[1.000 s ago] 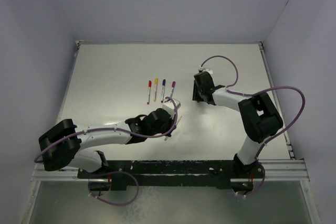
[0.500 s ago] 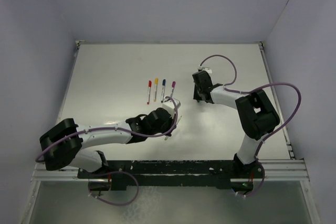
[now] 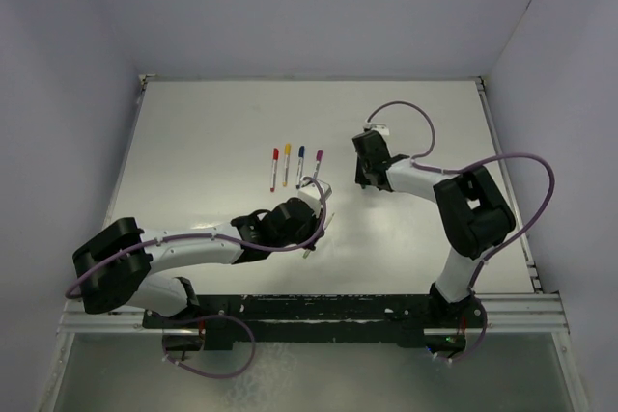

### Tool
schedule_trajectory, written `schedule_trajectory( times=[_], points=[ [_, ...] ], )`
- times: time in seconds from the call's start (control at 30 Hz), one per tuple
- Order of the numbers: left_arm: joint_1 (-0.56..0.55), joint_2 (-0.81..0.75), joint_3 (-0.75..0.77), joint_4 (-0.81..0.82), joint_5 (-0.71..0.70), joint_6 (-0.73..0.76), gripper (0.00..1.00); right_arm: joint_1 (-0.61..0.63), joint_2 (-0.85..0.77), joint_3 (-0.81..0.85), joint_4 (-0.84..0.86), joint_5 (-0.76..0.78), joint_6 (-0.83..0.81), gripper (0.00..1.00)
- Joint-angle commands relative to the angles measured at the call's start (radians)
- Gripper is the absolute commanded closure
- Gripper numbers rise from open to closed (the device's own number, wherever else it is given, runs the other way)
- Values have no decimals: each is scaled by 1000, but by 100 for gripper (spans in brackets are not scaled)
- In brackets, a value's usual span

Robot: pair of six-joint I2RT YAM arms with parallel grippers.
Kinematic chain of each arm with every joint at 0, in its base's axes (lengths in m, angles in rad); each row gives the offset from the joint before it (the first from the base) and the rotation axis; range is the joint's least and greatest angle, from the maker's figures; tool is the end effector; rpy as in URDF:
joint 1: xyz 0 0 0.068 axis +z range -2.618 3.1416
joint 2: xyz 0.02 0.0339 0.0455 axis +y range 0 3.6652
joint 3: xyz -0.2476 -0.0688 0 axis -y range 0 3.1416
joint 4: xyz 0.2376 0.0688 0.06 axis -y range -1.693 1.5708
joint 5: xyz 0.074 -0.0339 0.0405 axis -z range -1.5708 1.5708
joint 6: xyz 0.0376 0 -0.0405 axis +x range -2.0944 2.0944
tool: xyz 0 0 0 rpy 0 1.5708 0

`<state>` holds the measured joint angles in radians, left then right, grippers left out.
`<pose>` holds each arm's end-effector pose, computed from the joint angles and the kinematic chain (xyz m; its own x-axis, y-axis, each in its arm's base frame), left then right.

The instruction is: Insert the pens into the pen caps

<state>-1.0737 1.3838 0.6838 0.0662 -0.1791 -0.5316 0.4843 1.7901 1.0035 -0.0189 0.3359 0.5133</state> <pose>0.1412 -0.2462 0.1839 -0.6472 0.1469 -0.7481 0.5434 0.7771 -0.3175 0.3244 0.1566 0.1504 -0.6726 0.1700 -0.7202 0.1065 0.9854 0.1331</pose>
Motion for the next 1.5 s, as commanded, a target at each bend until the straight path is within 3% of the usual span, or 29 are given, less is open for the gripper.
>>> schedule_trajectory(
  times=[0.0, 0.33, 0.53, 0.87, 1.07, 1.23, 1.47],
  points=[
    [6, 3, 19, 60, 19, -3, 100, 7, -81, -34, -33, -65, -4, 100],
    [8, -2, 27, 135, 42, 40, 100, 7, -516, -155, 133, -122, -19, 100],
    [9, -31, 32, 256, 91, 51, 100, 6, -804, -309, 292, -169, 13, 100],
    [3, -45, 40, 384, 201, 29, 100, 7, -1121, -560, 520, -181, 59, 100],
    [-1, -53, 34, 430, 219, 4, 100, 7, -1203, -646, 623, -225, 61, 100],
    [-1, -73, 34, 446, 209, -7, 100, 7, -1163, -669, 723, -283, 89, 100],
    [-1, -127, -45, 607, 153, -20, 100, 7, -1079, -727, 958, -347, 202, 100]
  ],
)
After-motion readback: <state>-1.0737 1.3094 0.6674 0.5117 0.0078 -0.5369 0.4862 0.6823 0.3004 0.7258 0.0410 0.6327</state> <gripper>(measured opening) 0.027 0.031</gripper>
